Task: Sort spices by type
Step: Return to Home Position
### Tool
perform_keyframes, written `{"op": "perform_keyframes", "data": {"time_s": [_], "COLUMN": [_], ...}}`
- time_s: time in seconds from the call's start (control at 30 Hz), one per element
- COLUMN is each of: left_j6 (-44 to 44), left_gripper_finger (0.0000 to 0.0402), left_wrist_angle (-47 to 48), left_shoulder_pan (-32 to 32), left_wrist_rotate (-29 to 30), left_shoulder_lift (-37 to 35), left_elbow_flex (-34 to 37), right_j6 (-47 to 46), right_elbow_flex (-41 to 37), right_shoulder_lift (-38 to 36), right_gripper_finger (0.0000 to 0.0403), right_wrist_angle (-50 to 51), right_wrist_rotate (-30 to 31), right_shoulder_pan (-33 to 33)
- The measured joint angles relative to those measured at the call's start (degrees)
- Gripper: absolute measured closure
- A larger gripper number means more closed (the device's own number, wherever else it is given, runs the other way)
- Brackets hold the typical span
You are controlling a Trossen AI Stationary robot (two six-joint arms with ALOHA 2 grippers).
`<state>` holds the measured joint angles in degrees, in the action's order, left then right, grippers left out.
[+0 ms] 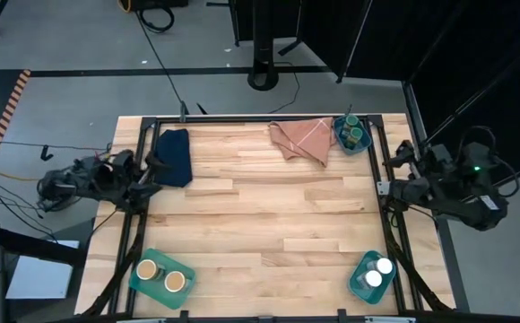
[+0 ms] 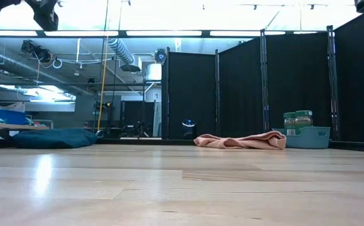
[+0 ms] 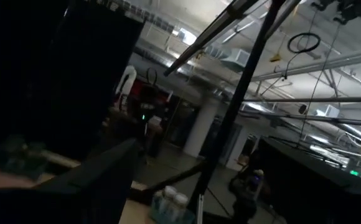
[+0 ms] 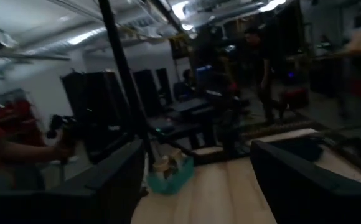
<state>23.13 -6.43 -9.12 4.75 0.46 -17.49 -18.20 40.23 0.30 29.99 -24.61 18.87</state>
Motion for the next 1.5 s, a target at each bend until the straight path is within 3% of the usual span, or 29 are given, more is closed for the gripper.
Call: {"op": "perform_keyframes", "data": {"time_s": [0.13,0.3,0.43,0.57,0.9,1.1,1.27,1.5], "left_j6": [2.0,2.7,3.8,4.6,2.7,3.5,5.0,2.8], "left_gripper_finger": [0.0062,0.0062,0.0062,0.0062,0.0062,0.0062,0.0062,0.0062], "left_wrist_angle": [-3.1,-7.9,-8.2,-8.9,-7.1,-9.7,-16.2,-9.6], "left_shoulder_pan": [0.0,0.0,0.0,0.0,0.0,0.0,0.0,0.0], "left_wrist_rotate": [-0.5,-3.4,-6.4,-10.4,-10.5,-7.0,-7.1,-6.1], "left_shoulder_lift": [-0.4,-0.4,-0.5,-0.4,-0.4,-0.4,-0.4,-0.4], "left_elbow_flex": [3.1,5.6,5.7,5.7,5.9,10.8,17.1,17.0], "right_j6": [-3.8,-10.5,-15.5,-14.1,-0.6,6.4,15.9,15.5], "right_elbow_flex": [-6.3,-19.0,-30.0,-36.4,-39.6,-39.9,-39.9,-39.9], "right_shoulder_lift": [0.0,0.0,0.1,0.0,2.5,2.7,2.7,2.7], "right_gripper_finger": [0.0105,0.0102,0.0100,0.0102,0.0099,0.0101,0.0103,0.0100], "right_wrist_angle": [-8.9,-30.4,-48.7,-63.1,-59.8,-55.7,-54.9,-47.4], "right_wrist_rotate": [-3.2,-8.2,-8.3,-6.0,17.8,31.2,27.2,25.7], "right_shoulder_pan": [0.0,-0.3,-2.8,-8.2,-28.5,-35.1,-36.4,-36.4]}}
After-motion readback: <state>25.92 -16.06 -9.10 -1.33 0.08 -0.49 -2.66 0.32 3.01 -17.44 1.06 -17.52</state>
